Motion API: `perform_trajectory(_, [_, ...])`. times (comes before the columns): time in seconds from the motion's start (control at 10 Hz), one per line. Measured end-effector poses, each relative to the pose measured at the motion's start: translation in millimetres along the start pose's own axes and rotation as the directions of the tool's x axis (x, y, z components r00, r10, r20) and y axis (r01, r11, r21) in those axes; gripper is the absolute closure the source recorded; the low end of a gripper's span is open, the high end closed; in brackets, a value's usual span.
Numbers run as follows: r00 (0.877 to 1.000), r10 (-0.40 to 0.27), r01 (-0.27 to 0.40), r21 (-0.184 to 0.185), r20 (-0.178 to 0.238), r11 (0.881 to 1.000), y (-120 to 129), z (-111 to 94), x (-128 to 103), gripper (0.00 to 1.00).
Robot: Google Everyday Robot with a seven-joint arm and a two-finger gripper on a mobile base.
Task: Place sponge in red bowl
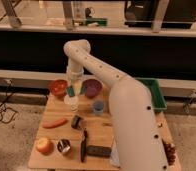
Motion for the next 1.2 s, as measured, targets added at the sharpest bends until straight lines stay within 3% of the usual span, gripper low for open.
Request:
perform_trajectory(0.1, [1.0,-0.012,0.012,0.008,0.003,1.0,-8.1,1.9,-1.1,0.87])
perform_trajectory(0.3, [0.999,-0.035,0.035,0.071,0.008,0.997,-24.2,9.2,-0.6,0.87])
perform_trajectory(0.7, [0.998,-0.055,0.054,0.149,0.006,0.987,-46.8,18.1,1.8,0.87])
perform_trajectory(1.2, [0.997,-0.078,0.076,0.193,0.002,0.978,-74.7,25.0,-2.6,0.87])
